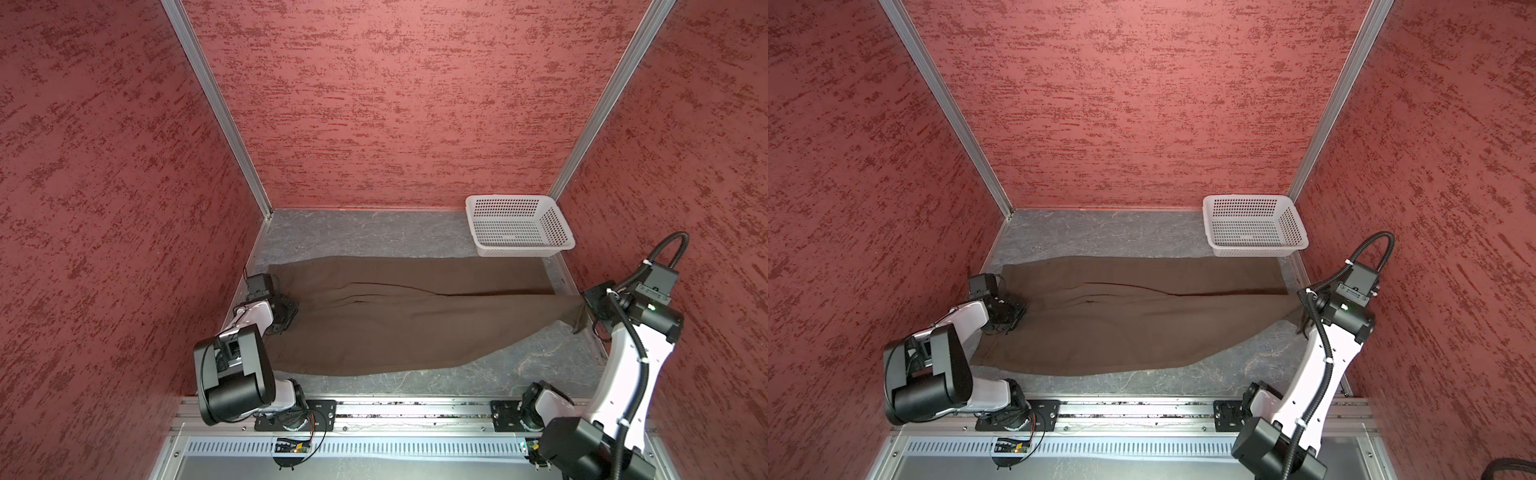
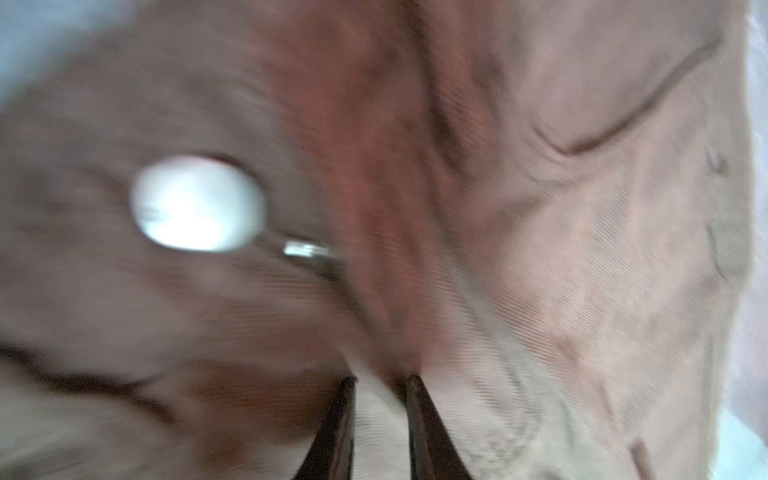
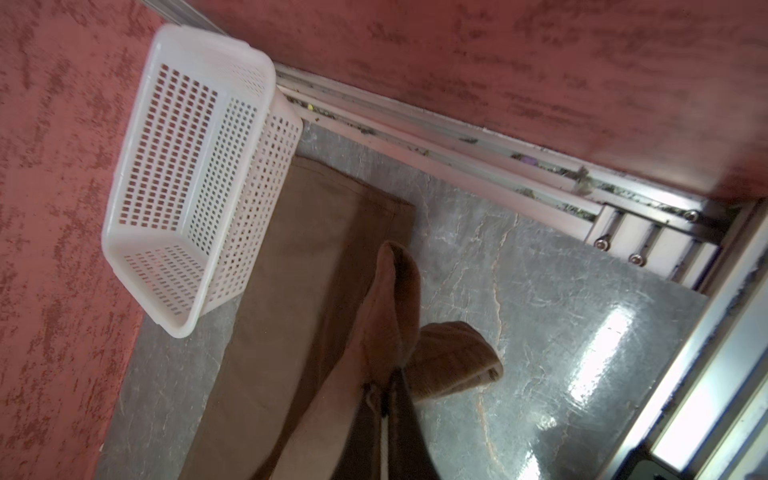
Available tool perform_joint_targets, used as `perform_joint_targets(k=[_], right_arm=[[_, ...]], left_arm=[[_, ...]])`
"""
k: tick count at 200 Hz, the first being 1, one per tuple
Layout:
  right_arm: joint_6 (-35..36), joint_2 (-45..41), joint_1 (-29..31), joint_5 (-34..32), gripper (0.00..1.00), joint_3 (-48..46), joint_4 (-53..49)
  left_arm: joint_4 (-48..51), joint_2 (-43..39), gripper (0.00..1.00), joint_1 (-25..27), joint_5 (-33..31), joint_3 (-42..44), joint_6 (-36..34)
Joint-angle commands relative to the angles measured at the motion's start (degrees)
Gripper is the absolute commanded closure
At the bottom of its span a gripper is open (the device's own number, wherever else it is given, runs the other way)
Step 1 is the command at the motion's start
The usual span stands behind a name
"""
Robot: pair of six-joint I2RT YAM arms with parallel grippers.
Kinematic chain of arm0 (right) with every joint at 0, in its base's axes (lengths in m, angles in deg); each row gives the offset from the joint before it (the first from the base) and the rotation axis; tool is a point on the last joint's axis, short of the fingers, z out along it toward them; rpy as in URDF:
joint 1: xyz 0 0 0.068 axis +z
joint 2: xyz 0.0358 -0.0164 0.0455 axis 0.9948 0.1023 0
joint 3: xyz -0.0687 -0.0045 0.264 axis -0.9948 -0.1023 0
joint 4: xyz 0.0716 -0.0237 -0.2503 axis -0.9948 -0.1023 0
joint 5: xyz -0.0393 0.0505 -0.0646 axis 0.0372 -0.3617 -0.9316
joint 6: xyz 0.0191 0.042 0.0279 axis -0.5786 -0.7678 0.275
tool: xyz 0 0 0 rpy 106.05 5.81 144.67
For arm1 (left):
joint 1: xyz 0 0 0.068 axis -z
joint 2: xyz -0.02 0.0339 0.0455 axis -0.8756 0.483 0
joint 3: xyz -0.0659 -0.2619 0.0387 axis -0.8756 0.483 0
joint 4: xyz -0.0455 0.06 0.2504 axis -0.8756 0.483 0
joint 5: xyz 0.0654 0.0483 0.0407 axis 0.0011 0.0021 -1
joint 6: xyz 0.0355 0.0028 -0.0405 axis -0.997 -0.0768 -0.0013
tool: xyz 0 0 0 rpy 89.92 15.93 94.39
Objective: Fold and stack the trousers
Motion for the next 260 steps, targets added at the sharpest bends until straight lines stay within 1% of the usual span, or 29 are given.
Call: perform_joint_targets(k=[1, 19, 35, 45, 60, 65, 80, 94, 100, 106, 113, 128, 135, 161, 174, 187, 195, 202, 223, 243, 260], right_arm=[[-0.1, -1.7, -0.5, -5.0, 1.00, -2.4, -0.9], [-0.8, -2.9, -0.5, -4.3, 1.00, -8.3, 2.5], [-1.5, -2.8, -0.5, -4.0, 1.00, -12.9, 7.1], [-2.3, -2.1, -0.5, -3.8, 1.00, -15.7, 10.3], [-3.0, 0.4, -0.5, -1.0, 1.00, -19.9, 15.1], [-3.1, 1.5, -0.5, -0.1, 0.96, -21.1, 16.4], [-3.1, 4.3, -0.5, 2.3, 0.79, -23.5, 19.8], [-2.7, 5.5, -0.5, 2.1, 0.56, -24.1, 21.2], [-2.3, 5.5, -0.5, 1.3, 0.49, -23.9, 21.2], [-1.6, 5.3, -0.5, 0.3, 0.45, -23.5, 21.2], [-0.9, 4.9, -0.5, -1.0, 0.41, -23.0, 20.7], [0.5, 3.4, -0.5, -3.7, 0.39, -21.7, 19.7], [1.0, 2.4, -0.5, -4.7, 0.39, -21.3, 19.3], [2.5, -1.3, 0.4, -5.5, 0.53, -20.9, 18.7], [2.7, -2.1, 2.7, -6.0, 0.59, -21.1, 18.4], [2.6, -2.3, 6.0, -6.9, 0.70, -21.5, 18.3], [2.5, -2.3, 7.8, -7.5, 0.76, -21.8, 18.5], [2.3, -1.9, 11.1, -7.8, 0.81, -22.0, 18.8], [2.3, 0.6, 17.4, -7.8, 0.89, -22.5, 19.6], [2.5, 3.4, 21.9, -8.1, 0.92, -22.5, 20.2], [2.5, 4.7, 23.7, -7.2, 0.92, -22.6, 20.8]], left_arm=[[4.2, -4.0, 0.76, -1.8, -6.2, 0.8, 1.0], [5.2, -6.7, 0.75, -3.7, -6.6, 0.7, 1.0], [5.1, -7.7, 0.74, -4.9, -5.7, 0.6, 1.1], [5.3, -7.7, 0.74, -5.1, -5.3, 0.3, 1.1], [5.4, -7.3, 0.74, -4.9, -4.3, -0.1, 1.0], [5.5, -7.1, 0.74, -4.9, -4.1, -0.3, 1.0], [6.1, -7.2, 0.74, -3.6, -4.3, -0.9, 0.7], [6.9, -7.6, 0.73, -1.4, -5.4, -1.3, 0.7], [7.4, -7.9, 0.73, -0.2, -5.9, -1.6, 0.7], [8.0, -8.2, 0.73, 0.9, -6.8, -2.1, 0.7], [8.6, -8.4, 0.73, 2.6, -7.7, -2.5, 0.7], [10.2, -9.0, 0.72, 5.8, -9.6, -3.3, 0.7], [11.1, -9.3, 0.72, 7.3, -10.1, -3.6, 0.7], [15.5, -11.0, 0.71, 12.9, -11.7, -3.7, 1.1], [17.5, -12.5, 0.71, 15.6, -12.9, -3.2, 1.9], [18.8, -13.7, 0.70, 17.2, -13.6, -2.2, 2.8], [19.0, -14.3, 0.70, 17.4, -13.4, -1.2, 3.6], [18.8, -14.5, 0.70, 17.4, -13.0, -0.1, 4.2], [18.1, -13.5, 0.70, 17.1, -13.1, 1.9, 5.5], [17.6, -11.0, 0.71, 16.6, -14.4, 1.8, 5.3], [16.5, -7.8, 0.71, 13.6, -13.2, 1.3, 4.1]])
